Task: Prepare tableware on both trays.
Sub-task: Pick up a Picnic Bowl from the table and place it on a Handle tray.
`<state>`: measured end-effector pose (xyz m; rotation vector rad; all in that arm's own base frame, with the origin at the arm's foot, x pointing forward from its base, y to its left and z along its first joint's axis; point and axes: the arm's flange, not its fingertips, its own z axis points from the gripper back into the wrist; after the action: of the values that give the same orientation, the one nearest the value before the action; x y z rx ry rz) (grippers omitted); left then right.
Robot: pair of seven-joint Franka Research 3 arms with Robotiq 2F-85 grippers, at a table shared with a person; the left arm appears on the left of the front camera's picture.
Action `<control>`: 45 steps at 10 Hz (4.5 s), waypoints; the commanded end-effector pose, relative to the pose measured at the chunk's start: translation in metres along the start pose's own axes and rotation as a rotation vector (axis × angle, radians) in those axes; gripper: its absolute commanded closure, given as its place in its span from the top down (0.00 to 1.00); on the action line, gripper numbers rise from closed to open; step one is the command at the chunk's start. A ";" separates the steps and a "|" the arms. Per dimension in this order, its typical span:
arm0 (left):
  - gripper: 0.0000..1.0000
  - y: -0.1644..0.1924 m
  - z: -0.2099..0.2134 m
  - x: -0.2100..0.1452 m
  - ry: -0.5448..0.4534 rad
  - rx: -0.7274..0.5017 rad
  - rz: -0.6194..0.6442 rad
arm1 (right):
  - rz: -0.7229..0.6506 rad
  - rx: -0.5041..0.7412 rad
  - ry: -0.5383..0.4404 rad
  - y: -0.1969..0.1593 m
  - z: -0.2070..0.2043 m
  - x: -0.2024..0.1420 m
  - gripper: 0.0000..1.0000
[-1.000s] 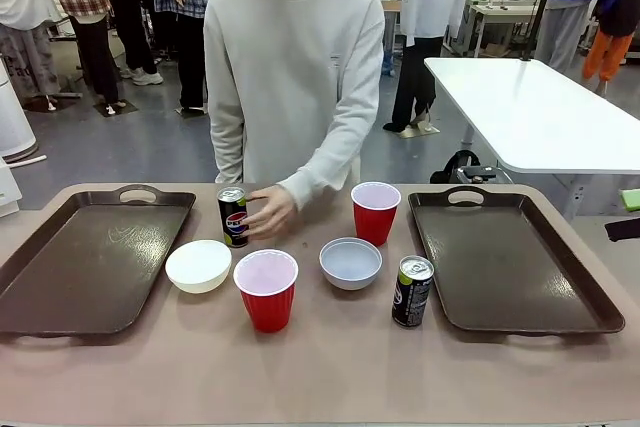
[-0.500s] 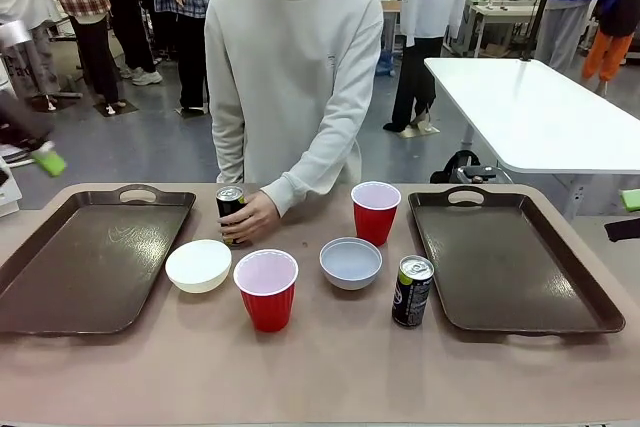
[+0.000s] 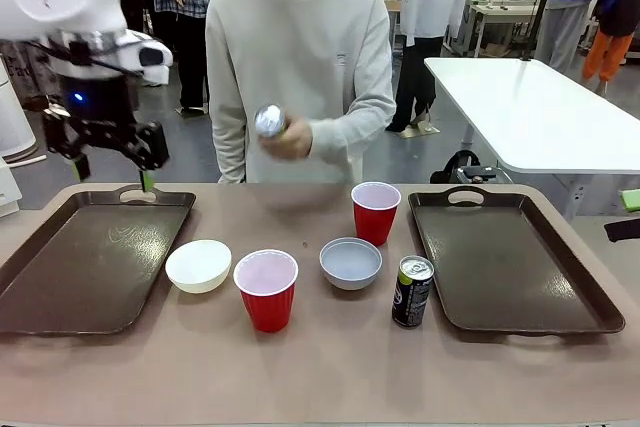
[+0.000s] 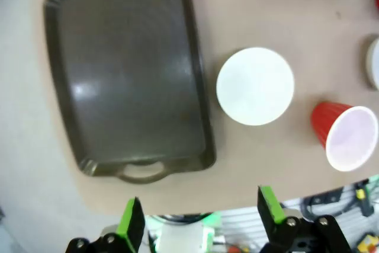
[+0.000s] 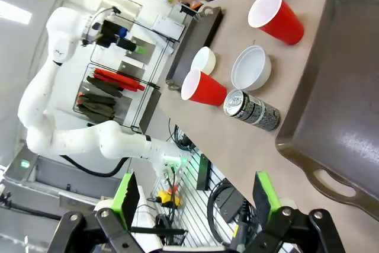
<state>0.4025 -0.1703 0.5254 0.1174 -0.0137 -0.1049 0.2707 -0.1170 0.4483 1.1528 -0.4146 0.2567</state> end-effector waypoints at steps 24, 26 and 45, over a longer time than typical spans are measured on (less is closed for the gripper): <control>0.51 -0.027 -0.175 0.049 0.023 -0.267 -0.017 | 0.005 0.007 0.016 -0.002 0.000 -0.003 1.00; 0.34 -0.026 -0.176 0.048 0.025 -0.262 -0.016 | 0.005 0.007 0.016 -0.002 0.000 -0.003 1.00; 0.00 0.175 -0.071 -0.061 -0.006 -0.110 0.265 | 0.005 0.007 0.016 -0.002 0.000 -0.003 1.00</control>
<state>0.3595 0.0147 0.4831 -0.0284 0.0278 0.1655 0.2706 -0.1173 0.4481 1.1542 -0.4149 0.2557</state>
